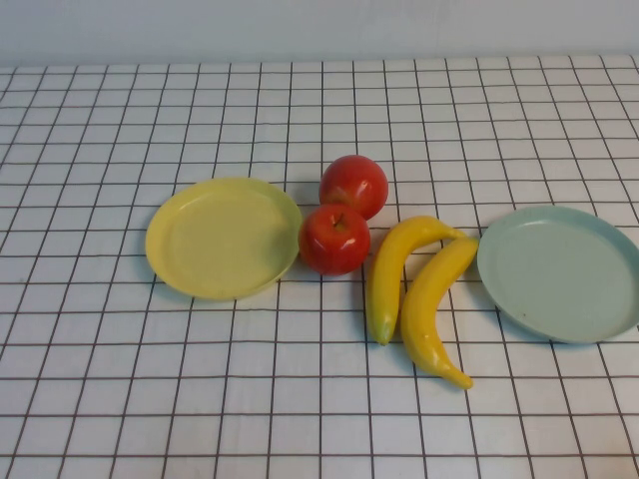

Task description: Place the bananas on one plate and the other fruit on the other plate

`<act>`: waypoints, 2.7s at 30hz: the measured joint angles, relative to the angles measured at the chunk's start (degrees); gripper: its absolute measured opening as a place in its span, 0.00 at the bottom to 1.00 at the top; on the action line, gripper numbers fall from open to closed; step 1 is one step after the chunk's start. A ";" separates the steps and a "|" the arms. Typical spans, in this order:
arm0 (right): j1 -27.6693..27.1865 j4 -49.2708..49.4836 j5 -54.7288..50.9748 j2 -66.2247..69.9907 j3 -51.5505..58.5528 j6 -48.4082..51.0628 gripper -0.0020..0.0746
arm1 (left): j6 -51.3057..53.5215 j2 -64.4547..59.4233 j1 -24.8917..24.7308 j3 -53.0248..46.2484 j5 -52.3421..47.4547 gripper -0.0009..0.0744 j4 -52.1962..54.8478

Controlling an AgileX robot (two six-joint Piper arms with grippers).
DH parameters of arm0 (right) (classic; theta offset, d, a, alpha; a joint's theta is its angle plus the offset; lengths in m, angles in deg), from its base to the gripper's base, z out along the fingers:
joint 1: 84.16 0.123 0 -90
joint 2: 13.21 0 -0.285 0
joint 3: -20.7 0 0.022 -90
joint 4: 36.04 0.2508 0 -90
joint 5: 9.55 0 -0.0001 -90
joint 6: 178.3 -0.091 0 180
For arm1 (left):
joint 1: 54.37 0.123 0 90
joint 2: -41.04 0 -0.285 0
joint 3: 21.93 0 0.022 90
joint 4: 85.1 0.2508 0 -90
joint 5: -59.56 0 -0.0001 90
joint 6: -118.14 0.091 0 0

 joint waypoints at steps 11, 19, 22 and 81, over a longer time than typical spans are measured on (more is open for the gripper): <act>0.00 0.00 0.00 0.00 0.00 0.00 0.01 | -2.47 0.00 0.00 -0.02 2.34 0.01 -3.03; 0.00 0.00 0.00 0.00 0.00 0.00 0.01 | -16.71 0.00 0.00 -0.02 13.70 0.01 -26.36; 0.00 0.00 0.00 0.00 0.00 0.00 0.01 | -17.18 0.00 0.00 -0.02 14.92 0.01 -26.63; 0.00 0.04 0.00 0.00 0.00 0.00 0.01 | 20.37 -103.56 -34.96 80.01 -7.00 0.89 1.26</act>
